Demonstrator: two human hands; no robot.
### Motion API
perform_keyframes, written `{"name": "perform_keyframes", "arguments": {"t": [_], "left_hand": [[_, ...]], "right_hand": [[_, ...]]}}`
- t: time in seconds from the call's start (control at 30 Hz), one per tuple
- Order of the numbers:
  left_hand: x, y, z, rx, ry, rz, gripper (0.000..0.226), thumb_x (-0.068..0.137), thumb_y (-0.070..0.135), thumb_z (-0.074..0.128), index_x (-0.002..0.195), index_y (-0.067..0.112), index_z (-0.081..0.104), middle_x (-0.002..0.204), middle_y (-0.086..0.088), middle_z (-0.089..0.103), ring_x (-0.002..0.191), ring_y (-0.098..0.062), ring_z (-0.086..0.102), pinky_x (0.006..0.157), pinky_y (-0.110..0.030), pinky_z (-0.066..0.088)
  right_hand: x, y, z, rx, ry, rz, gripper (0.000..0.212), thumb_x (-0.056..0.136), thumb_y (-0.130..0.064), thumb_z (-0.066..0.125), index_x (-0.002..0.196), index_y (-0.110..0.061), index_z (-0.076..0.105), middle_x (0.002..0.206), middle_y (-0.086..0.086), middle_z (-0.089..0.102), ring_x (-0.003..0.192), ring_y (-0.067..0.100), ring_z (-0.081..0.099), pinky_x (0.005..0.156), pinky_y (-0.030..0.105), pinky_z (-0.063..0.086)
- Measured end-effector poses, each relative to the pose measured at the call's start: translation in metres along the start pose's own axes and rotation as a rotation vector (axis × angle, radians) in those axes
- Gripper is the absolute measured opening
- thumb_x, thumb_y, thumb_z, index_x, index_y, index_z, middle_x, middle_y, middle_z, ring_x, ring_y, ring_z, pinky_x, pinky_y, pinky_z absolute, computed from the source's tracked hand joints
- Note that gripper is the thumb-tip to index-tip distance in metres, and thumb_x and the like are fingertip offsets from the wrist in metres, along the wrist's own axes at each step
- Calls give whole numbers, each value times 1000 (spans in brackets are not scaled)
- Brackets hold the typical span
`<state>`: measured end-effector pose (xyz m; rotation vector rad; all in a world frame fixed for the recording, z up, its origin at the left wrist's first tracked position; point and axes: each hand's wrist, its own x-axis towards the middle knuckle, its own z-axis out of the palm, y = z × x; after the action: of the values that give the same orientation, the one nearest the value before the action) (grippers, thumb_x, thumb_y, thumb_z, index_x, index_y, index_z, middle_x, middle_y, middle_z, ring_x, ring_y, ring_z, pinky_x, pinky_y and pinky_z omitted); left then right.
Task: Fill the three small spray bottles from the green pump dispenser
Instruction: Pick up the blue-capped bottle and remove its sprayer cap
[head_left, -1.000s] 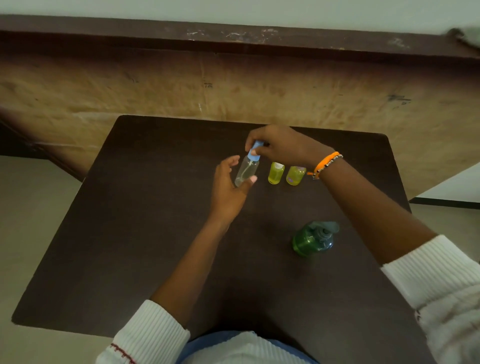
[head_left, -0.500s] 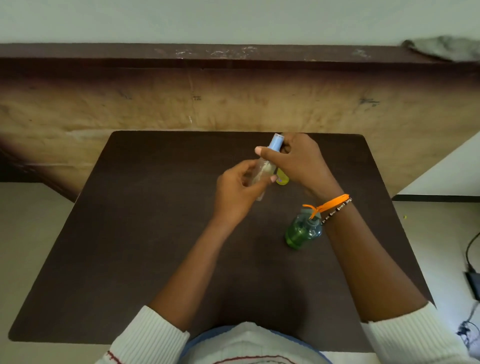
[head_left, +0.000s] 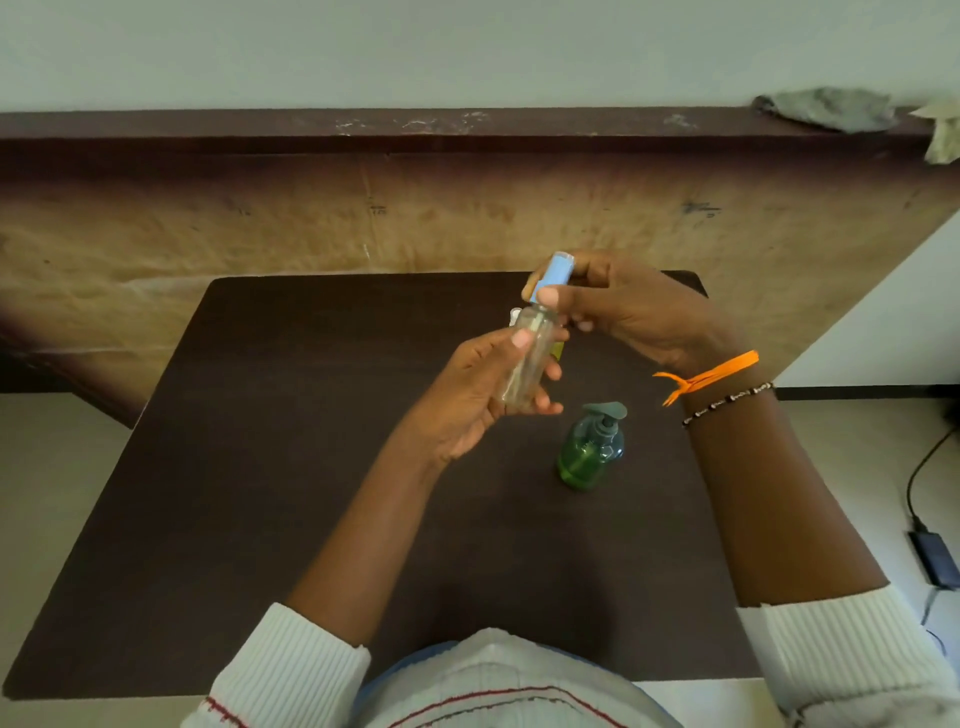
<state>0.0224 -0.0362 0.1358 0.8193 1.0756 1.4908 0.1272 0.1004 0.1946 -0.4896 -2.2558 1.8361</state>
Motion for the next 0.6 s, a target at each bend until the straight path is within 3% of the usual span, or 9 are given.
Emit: {"name": "perform_keyframes", "arguments": {"t": [0.1, 0.2, 0.3, 0.43, 0.5, 0.6], "left_hand": [[1, 3, -1, 127, 46, 37, 24, 89, 25, 53, 107, 13, 62, 84, 0, 66, 68, -16, 65, 77, -34, 57], [1, 2, 2, 197, 93, 72, 13, 92, 14, 55, 102, 19, 62, 90, -3, 66, 77, -17, 67, 79, -33, 55], [2, 2, 2, 183, 96, 64, 17, 92, 13, 53, 108, 17, 59, 92, -1, 68, 83, -19, 67, 83, -34, 54], [3, 0, 3, 100, 135, 53, 34, 92, 13, 53, 124, 10, 43, 93, -1, 70, 85, -24, 67, 86, -37, 53], [5, -1, 4, 104, 156, 68, 34, 92, 12, 52, 124, 7, 40, 94, -2, 70, 82, -22, 68, 81, -32, 54], [6, -1, 7, 137, 157, 73, 34, 93, 11, 52, 124, 5, 40, 100, -5, 67, 85, -21, 67, 77, -25, 54]], "right_hand": [[-1, 3, -9, 46, 24, -35, 25, 78, -11, 73, 100, -15, 61, 87, 0, 61, 72, 1, 60, 63, 13, 46], [3, 6, -3, -48, 149, 15, 36, 72, -22, 81, 98, -16, 58, 88, 1, 62, 74, 6, 59, 64, 17, 47], [7, 8, 7, -70, 279, 5, 29, 77, -10, 77, 96, -19, 56, 87, 4, 64, 76, 11, 59, 71, 22, 48], [0, 5, 4, 86, 177, -26, 44, 85, 3, 64, 121, -17, 50, 101, 4, 68, 90, 11, 66, 84, 22, 53], [1, 5, 7, 39, 214, 21, 51, 85, -4, 69, 129, -17, 47, 105, -1, 64, 90, 8, 63, 84, 22, 51], [7, 6, 16, -30, 311, 78, 45, 82, -12, 75, 120, -17, 51, 100, 1, 59, 86, 8, 57, 75, 16, 49]]}}
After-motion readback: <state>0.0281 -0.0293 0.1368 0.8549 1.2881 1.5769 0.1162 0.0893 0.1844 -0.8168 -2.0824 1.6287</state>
